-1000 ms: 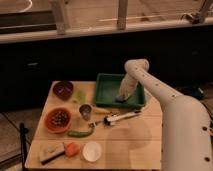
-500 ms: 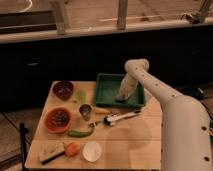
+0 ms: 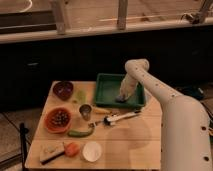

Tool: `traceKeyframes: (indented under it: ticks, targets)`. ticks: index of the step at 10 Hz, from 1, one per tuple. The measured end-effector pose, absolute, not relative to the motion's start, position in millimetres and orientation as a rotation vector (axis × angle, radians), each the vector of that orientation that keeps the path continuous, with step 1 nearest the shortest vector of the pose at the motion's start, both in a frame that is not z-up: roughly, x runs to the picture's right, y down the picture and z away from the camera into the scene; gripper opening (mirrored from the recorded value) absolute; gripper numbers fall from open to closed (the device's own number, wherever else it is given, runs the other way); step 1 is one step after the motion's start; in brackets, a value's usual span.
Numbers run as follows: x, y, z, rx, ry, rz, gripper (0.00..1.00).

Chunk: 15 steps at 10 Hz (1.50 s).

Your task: Wipe tray with sponge

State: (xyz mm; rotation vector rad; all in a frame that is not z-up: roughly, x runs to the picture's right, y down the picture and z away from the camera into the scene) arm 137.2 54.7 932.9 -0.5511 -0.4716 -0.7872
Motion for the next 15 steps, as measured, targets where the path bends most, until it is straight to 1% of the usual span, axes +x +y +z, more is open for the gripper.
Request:
traceKeyframes:
  ticks: [15]
  targets:
    - [137.4, 56.6, 933.8, -0.544, -0.500, -0.866, 0.03]
